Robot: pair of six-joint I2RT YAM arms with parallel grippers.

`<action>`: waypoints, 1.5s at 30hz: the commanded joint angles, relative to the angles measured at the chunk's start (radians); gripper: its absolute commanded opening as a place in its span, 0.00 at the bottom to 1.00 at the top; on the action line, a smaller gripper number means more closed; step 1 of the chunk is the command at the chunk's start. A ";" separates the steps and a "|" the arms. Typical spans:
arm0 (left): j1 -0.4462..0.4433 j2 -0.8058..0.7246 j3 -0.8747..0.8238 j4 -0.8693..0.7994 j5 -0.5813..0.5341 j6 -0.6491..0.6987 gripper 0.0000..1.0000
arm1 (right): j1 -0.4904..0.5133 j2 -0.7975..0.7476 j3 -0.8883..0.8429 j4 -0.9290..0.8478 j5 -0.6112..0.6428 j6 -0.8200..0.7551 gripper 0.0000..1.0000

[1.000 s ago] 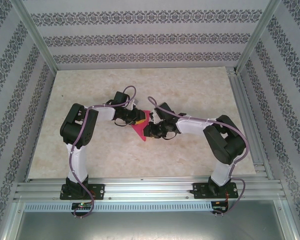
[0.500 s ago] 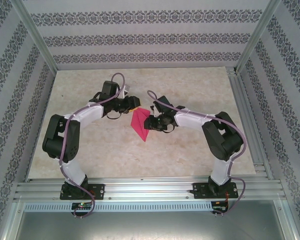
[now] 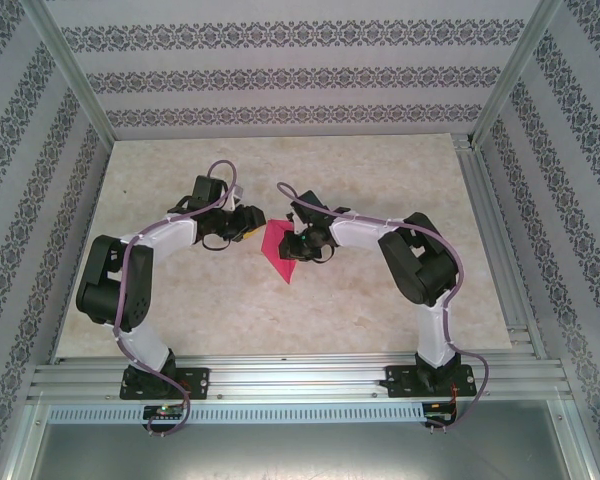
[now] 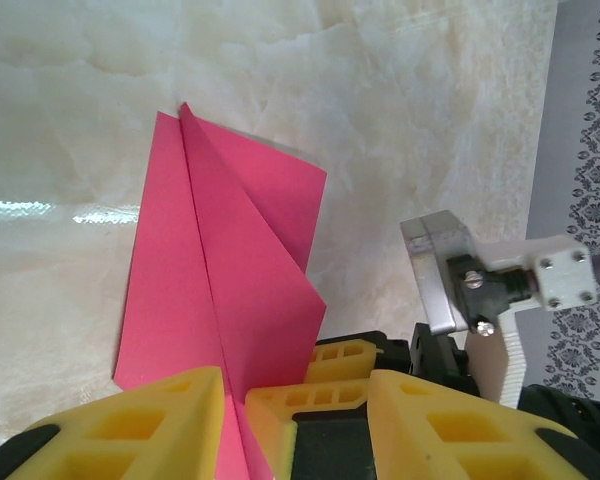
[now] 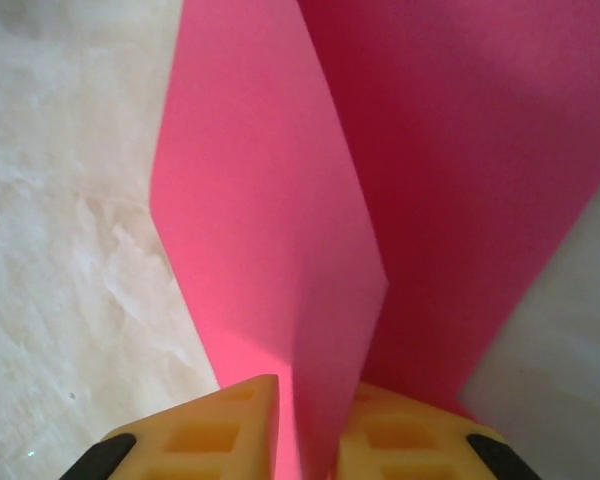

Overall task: Fold a paper plane with a square sheet of paper (pick it up from the middle)
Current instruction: Fourth fold the wing at the center of the table.

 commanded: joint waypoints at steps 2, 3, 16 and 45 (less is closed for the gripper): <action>0.007 -0.036 -0.008 -0.015 -0.019 0.019 0.44 | 0.014 0.030 0.033 -0.011 -0.040 -0.016 0.10; 0.008 -0.035 -0.007 -0.014 -0.018 0.017 0.44 | 0.014 0.033 0.032 -0.006 -0.039 -0.014 0.07; 0.008 -0.031 -0.078 0.051 -0.009 -0.029 0.43 | -0.007 -0.010 -0.047 0.170 -0.145 0.055 0.01; -0.056 0.076 -0.069 0.239 0.130 -0.157 0.38 | -0.057 -0.055 -0.182 0.307 -0.222 0.139 0.22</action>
